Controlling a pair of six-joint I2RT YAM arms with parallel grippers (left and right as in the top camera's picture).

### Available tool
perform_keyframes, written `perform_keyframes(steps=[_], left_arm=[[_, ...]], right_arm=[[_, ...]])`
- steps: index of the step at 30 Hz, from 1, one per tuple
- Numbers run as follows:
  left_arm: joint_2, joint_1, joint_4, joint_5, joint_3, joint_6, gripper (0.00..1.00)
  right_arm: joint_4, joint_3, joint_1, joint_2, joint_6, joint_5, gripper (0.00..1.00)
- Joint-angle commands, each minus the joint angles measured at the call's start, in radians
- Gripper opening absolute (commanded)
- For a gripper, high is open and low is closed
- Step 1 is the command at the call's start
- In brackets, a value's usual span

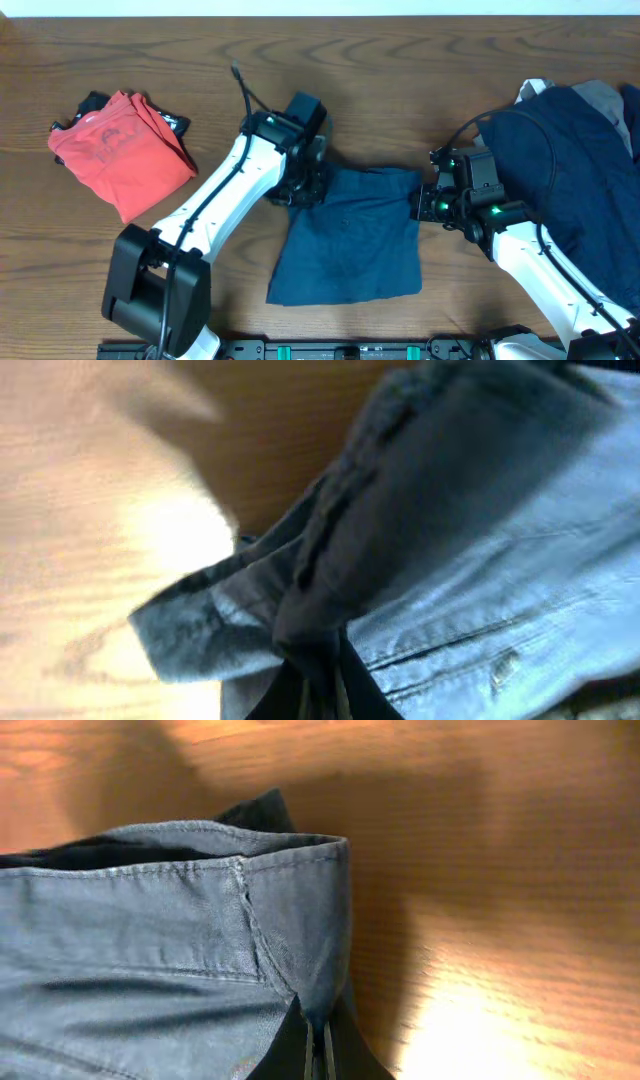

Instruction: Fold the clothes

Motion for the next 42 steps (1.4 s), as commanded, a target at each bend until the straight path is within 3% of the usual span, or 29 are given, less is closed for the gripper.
perform_keyframes(steps=[1,4,6,8,12,15,19,31,33,38,40,42], left_arm=[[0.005,0.008,0.018,-0.140,-0.080,-0.178,0.26],[0.005,0.008,0.071,-0.140,-0.144,-0.239,0.39],[0.005,0.009,0.087,-0.140,-0.163,-0.244,0.45],[0.005,0.011,0.087,-0.147,-0.164,-0.243,0.46],[-0.001,0.035,0.087,-0.146,-0.163,-0.244,0.52],[0.000,0.054,0.096,-0.145,-0.163,-0.244,0.82],[0.000,0.056,0.134,-0.118,-0.163,-0.203,1.00],[0.029,0.049,0.340,0.184,-0.296,-0.118,1.00],[0.029,0.038,0.359,0.184,-0.297,-0.118,0.91],[0.029,-0.011,0.446,0.203,-0.297,-0.069,0.55],[0.029,-0.029,0.480,0.201,-0.297,-0.032,0.33],[0.027,-0.031,0.500,0.193,-0.296,-0.024,0.19]], right_arm=[[0.021,0.011,-0.010,0.006,-0.089,0.044,0.01],[0.031,0.011,-0.010,0.012,-0.089,0.020,0.05],[0.031,0.011,-0.009,0.023,-0.089,0.011,0.19],[0.031,0.011,-0.004,0.040,-0.089,-0.004,0.27],[0.032,0.011,0.019,0.077,-0.089,-0.008,0.31],[0.036,0.011,0.039,0.099,-0.089,-0.007,0.34],[0.044,0.011,0.050,0.107,-0.089,-0.007,0.40],[0.046,0.011,0.050,0.107,-0.088,-0.008,0.41],[0.047,0.011,0.050,0.107,-0.087,-0.008,0.41],[0.047,0.021,0.048,0.097,-0.089,-0.007,0.43],[0.039,0.035,0.046,0.077,-0.089,-0.008,0.44],[0.018,0.057,0.045,0.049,-0.089,-0.007,0.46]])
